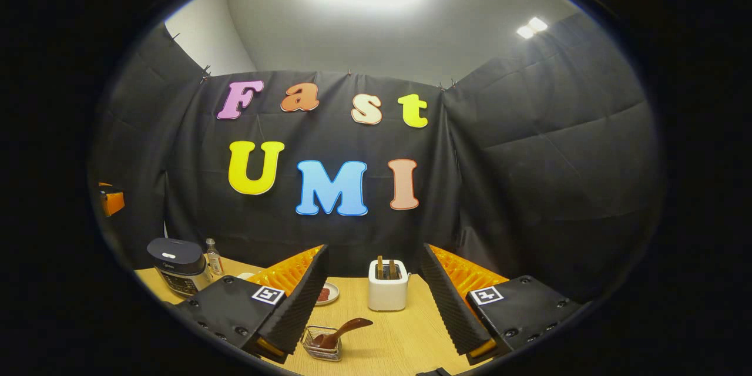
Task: Close the left gripper, press the button to open the rice cooker; take a wooden spoon from the chopstick holder with the right hand, scoop a spoonful of rice and pour it into the rice cooker, then put the wooden spoon back into the chopstick holder.
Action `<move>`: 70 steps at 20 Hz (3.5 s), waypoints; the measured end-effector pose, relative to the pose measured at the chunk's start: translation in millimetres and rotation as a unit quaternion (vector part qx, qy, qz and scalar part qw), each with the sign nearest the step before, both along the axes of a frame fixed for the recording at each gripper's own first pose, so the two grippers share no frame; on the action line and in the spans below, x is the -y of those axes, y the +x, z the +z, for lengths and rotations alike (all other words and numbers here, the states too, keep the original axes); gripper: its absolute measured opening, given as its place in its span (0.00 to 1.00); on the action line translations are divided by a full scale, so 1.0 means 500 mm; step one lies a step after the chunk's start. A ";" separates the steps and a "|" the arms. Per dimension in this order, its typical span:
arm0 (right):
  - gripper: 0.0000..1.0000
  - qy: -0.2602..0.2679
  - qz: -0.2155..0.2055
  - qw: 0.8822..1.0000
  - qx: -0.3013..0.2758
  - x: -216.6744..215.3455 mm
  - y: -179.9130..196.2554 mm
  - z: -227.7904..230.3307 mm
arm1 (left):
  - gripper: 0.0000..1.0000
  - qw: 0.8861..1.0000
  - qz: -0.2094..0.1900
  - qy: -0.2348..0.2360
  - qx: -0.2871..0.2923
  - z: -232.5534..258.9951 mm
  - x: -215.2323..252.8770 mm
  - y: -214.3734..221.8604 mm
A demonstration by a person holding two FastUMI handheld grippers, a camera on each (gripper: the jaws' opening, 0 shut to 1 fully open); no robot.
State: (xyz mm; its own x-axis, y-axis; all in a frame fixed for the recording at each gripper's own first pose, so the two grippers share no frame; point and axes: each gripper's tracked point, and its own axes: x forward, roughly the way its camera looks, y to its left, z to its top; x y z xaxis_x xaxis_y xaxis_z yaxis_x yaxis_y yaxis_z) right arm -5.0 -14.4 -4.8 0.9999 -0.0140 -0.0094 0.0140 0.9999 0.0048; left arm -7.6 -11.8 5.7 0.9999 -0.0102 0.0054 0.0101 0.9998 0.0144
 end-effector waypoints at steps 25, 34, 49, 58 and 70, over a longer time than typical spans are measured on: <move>0.99 0.002 0.033 0.999 -0.008 0.059 0.014 -0.031 | 0.01 1.000 0.027 0.008 -0.005 0.016 0.040 -0.001; 0.98 0.007 0.047 0.999 -0.001 0.068 0.028 -0.030 | 0.00 0.999 0.031 0.010 -0.019 0.004 0.016 0.071; 0.98 -0.009 -0.032 0.999 -0.017 0.019 0.067 -0.043 | 0.01 0.995 -0.005 -0.024 -0.095 -0.212 -0.059 0.315; 0.99 -0.029 -0.050 0.998 -0.034 -0.024 0.088 -0.053 | 0.01 0.985 -0.032 -0.033 -0.165 -0.397 -0.063 0.382; 0.99 -0.053 -0.055 0.996 -0.039 -0.053 0.092 -0.049 | 0.02 0.976 -0.033 -0.052 -0.209 -0.523 -0.062 0.389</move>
